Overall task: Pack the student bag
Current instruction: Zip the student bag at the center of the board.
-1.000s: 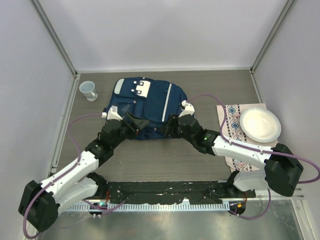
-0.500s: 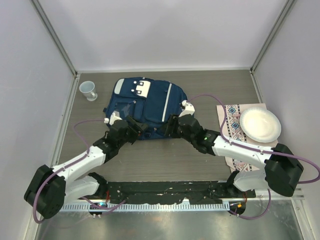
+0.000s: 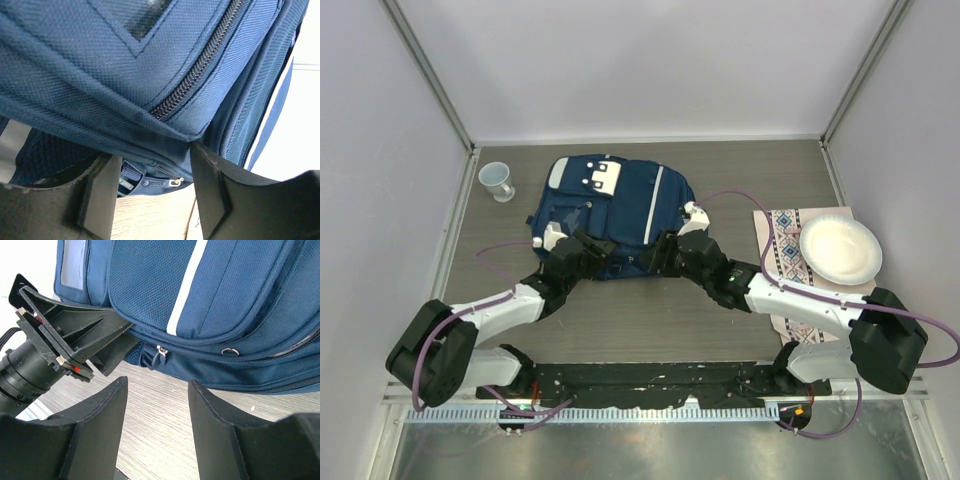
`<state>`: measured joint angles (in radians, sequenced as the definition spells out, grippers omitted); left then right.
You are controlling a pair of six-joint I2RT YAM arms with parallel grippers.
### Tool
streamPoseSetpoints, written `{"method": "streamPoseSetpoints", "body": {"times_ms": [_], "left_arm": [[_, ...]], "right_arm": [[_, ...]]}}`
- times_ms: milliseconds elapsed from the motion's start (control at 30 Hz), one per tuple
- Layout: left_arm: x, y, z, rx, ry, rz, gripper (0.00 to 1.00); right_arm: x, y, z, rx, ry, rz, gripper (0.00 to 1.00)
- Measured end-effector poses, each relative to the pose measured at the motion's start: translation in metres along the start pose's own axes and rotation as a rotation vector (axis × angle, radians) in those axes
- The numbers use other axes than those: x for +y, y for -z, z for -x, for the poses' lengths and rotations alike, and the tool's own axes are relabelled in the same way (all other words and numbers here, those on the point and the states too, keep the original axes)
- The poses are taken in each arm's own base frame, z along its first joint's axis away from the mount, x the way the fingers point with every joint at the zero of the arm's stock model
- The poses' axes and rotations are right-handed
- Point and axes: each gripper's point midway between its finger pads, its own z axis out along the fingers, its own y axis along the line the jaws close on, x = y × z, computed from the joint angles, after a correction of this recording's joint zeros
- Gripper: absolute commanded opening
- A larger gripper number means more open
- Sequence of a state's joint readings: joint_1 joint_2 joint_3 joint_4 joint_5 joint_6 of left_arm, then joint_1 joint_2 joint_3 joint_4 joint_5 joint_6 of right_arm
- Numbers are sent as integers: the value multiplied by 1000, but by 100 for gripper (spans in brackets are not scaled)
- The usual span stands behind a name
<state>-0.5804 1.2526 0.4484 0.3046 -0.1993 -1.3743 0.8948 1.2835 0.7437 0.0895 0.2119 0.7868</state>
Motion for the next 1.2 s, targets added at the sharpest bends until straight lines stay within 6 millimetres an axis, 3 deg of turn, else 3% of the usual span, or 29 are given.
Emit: {"method": "streamPoseSetpoints", "body": {"times_ms": [200,300,833,1200], "left_arm": [[-3,-4,0,-7,12,-12,28],[-4,-4,1,-11,14,-14,24],[-8,-4,1,-3,10,-15,18],[-10,-3,1,0,11,-22,13]], "right_arm": [[-1,-1,-7,16,-7,12,56],[-3,-4,-13,36,-6,10,56],[-6,-28,-51,143,9,21,49],[8,-49,-41,104,8,34,46]]}}
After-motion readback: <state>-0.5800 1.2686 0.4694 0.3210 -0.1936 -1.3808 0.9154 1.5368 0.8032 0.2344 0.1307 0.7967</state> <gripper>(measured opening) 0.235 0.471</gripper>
